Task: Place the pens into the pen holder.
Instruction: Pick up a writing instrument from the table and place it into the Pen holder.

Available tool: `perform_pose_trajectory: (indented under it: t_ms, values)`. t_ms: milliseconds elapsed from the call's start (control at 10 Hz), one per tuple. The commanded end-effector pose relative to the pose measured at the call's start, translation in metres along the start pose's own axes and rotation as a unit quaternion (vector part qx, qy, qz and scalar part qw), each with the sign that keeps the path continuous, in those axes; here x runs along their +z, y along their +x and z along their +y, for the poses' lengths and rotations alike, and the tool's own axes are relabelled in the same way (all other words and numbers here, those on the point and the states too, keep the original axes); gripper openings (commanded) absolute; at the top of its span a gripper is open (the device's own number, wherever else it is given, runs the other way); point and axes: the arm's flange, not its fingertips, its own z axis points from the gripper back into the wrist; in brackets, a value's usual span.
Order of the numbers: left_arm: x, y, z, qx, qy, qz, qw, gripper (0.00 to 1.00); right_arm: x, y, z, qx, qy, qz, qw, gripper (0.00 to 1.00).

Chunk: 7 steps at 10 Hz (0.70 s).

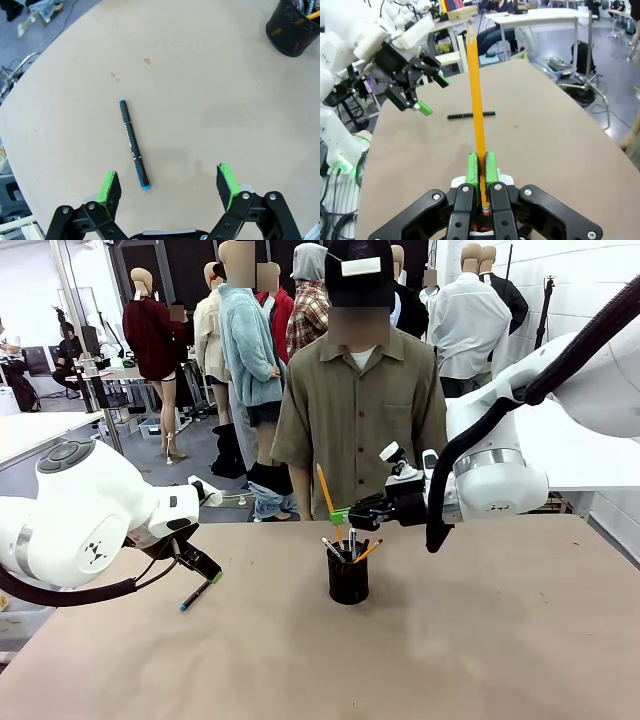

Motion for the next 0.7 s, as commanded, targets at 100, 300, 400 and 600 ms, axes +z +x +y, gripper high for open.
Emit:
perform_pose_trajectory:
  t_ms: [100, 300, 400, 600]
  values:
    - [0.001, -0.001, 0.002, 0.002, 0.0, -0.001, 1.0, 1.0, -0.003, -0.007, -0.012, -0.013, -0.006, 0.029, 0.999, 0.0]
    - [0.001, -0.001, 0.002, 0.002, 0.0, -0.001, 1.0, 1.0, -0.003, -0.013, -0.013, -0.011, -0.011, 0.039, 0.999, 0.0]
    - [0.001, -0.001, 0.002, 0.002, 0.0, -0.001, 1.0, 1.0, -0.002, -0.015, -0.015, -0.011, -0.012, 0.04, 0.999, 0.0]
    - [0.001, -0.001, 0.002, 0.002, 0.0, -0.001, 1.0, 1.0, 0.0, -0.017, -0.014, -0.012, -0.003, 0.039, 0.999, 0.0]
